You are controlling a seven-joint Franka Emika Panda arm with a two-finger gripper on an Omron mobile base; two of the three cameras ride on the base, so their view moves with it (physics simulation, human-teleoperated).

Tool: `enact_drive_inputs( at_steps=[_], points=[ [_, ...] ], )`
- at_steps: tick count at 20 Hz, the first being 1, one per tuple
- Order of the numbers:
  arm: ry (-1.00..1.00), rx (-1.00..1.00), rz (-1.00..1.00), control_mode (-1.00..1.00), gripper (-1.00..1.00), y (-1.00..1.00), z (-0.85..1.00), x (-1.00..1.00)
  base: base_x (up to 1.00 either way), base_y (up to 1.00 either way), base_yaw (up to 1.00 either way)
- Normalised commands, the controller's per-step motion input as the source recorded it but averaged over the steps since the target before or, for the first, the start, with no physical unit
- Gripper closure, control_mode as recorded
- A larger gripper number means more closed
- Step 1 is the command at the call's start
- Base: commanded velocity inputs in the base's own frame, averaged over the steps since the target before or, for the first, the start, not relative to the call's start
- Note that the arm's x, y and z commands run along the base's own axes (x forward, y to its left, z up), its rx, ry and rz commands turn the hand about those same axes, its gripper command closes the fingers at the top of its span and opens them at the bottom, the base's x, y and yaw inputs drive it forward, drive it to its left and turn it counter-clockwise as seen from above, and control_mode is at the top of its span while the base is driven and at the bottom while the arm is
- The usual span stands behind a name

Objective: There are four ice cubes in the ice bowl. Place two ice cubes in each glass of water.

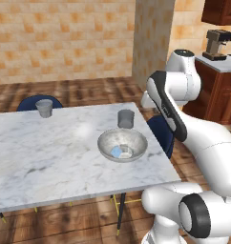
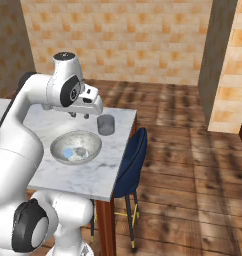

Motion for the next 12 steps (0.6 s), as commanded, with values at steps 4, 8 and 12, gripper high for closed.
enact_drive_inputs(
  at_steps=[4, 8, 12],
  points=[
    [-0.01, 0.0, 0.04, -1.0, -1.0, 0.0, -0.12, -0.03, 0.0, 0.0, 0.0],
    [0.0, -0.02, 0.14, -1.0, -1.0, 0.0, -0.28, -0.01, 0.0, 0.0, 0.0],
    [0.0, -0.06, 0.2, -1.0, -1.0, 0.02, -0.3, 0.0, 0.0, 0.0, 0.0]
  ],
)
